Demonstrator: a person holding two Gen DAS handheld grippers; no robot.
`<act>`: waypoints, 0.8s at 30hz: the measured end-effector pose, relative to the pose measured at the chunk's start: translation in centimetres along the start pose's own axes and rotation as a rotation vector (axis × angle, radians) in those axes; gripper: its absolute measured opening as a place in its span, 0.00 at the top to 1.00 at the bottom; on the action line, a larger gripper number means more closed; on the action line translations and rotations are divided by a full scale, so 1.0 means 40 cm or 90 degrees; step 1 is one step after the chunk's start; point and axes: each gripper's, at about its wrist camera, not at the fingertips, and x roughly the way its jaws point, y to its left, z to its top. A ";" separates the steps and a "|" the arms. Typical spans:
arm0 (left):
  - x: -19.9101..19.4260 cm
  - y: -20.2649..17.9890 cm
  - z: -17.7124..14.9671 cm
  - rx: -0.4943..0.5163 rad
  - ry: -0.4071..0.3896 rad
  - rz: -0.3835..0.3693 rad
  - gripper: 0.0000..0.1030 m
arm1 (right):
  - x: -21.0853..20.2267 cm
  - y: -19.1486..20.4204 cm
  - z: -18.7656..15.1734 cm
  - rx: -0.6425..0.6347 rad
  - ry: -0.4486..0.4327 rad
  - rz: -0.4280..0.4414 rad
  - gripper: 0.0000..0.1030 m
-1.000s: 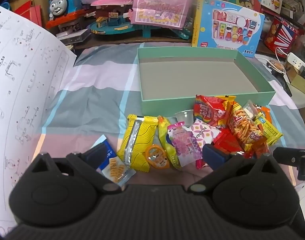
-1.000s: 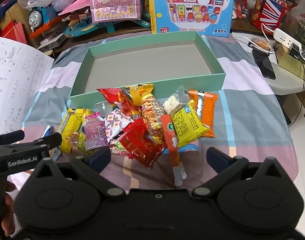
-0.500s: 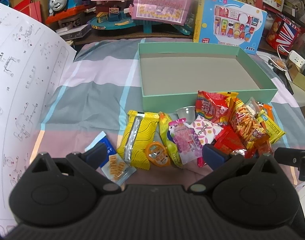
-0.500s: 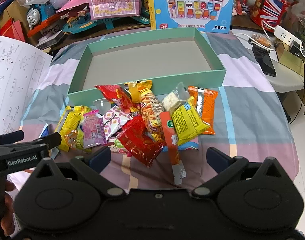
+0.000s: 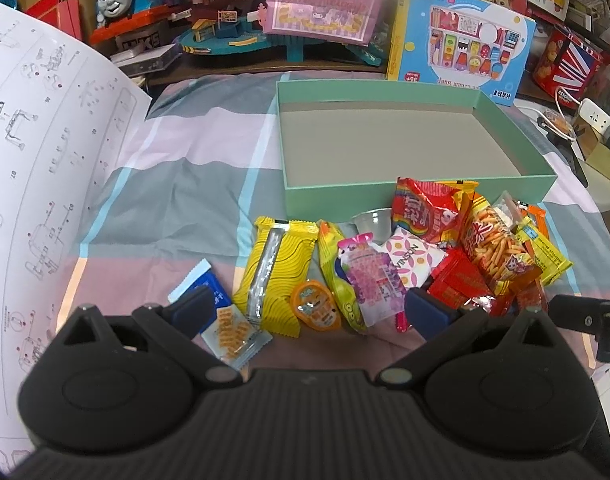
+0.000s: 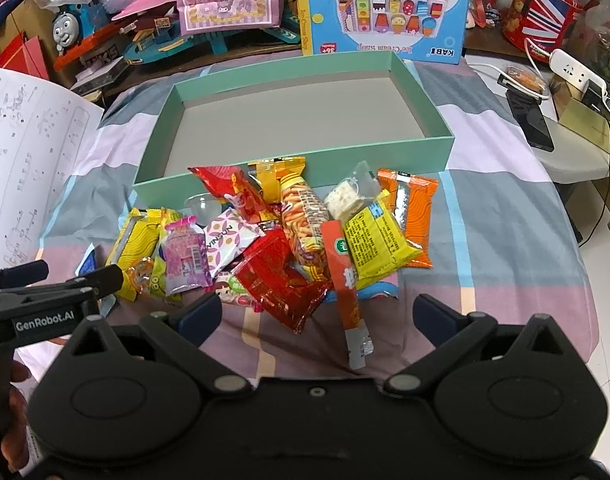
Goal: Organize snacks
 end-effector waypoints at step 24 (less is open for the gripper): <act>0.036 0.007 0.004 -0.005 0.027 -0.006 0.00 | 0.029 0.006 0.010 -0.005 0.013 0.007 0.00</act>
